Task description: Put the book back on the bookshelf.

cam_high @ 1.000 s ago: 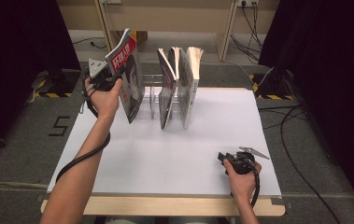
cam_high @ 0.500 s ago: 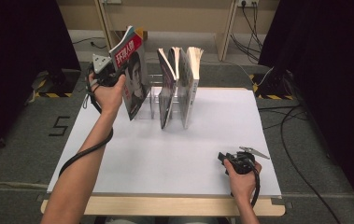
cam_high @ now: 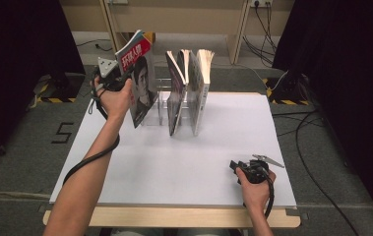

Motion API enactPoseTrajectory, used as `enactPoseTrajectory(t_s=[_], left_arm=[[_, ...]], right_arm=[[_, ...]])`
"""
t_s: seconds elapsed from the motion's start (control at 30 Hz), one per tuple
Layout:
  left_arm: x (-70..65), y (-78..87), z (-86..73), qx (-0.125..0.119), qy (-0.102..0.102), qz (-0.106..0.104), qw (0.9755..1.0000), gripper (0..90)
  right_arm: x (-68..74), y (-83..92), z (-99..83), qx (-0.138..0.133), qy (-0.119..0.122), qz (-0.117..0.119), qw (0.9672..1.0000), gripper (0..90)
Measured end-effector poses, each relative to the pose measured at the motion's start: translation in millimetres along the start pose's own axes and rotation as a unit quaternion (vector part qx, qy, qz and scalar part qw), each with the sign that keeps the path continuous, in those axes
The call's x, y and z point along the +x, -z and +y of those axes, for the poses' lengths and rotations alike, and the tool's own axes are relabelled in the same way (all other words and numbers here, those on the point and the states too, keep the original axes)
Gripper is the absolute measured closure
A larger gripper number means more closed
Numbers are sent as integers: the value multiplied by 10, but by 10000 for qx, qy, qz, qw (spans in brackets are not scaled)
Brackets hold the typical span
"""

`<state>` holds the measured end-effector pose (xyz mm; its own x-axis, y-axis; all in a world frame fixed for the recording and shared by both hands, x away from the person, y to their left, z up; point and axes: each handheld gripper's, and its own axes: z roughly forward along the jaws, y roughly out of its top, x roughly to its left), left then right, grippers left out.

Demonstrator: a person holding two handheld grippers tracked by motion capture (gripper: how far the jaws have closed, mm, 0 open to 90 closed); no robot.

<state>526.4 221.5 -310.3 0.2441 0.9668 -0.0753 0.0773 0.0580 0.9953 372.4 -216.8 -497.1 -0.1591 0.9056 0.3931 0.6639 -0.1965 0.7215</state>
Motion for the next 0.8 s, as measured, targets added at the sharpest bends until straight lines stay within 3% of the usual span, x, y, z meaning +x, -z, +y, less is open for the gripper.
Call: enactPoseTrajectory(t_s=[0.5,0.8], left_arm=[[101,41,-331,-6,71,182,9998,864],[84,79,-407,-66,-27,180,9998,863]], right_arm=[[-5,-4,-4,0,10,-1,10000,602],[-4,3,-2,-6,14,-8,10000,602]])
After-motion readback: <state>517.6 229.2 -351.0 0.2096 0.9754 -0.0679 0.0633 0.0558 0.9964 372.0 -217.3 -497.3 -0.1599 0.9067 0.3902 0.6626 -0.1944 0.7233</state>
